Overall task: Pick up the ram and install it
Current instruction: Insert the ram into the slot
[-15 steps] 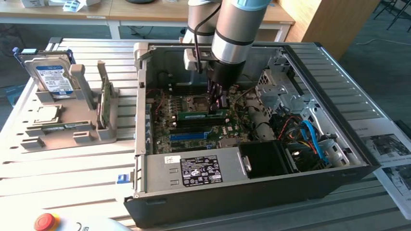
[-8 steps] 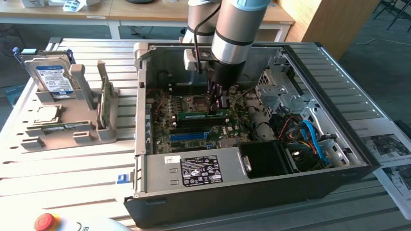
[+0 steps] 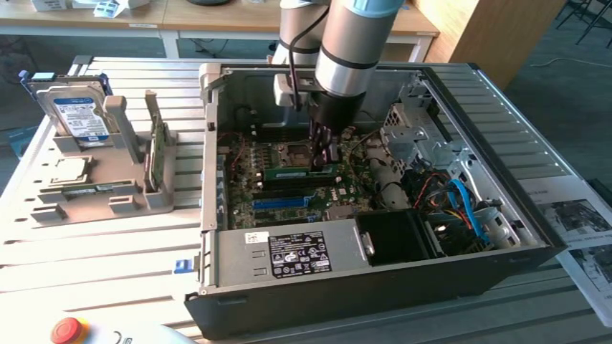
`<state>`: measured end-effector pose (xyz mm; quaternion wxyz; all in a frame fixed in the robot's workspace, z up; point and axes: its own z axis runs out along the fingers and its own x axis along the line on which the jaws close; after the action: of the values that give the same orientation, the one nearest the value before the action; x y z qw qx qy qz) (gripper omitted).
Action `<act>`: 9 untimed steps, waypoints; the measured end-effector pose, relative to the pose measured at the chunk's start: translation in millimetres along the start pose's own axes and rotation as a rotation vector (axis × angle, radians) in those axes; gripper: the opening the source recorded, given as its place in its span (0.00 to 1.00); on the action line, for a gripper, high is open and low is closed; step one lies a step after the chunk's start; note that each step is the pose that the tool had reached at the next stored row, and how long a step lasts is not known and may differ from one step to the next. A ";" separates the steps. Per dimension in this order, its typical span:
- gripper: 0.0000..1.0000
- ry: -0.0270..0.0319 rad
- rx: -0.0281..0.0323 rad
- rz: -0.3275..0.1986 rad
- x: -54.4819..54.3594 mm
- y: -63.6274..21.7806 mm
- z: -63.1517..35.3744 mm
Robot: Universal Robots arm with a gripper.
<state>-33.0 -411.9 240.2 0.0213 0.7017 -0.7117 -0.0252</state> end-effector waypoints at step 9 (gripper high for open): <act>0.12 0.0000 0.0000 0.000 1.3 0.0 0.4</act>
<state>-33.0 -413.3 239.7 0.0213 0.7017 -0.7117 -0.0252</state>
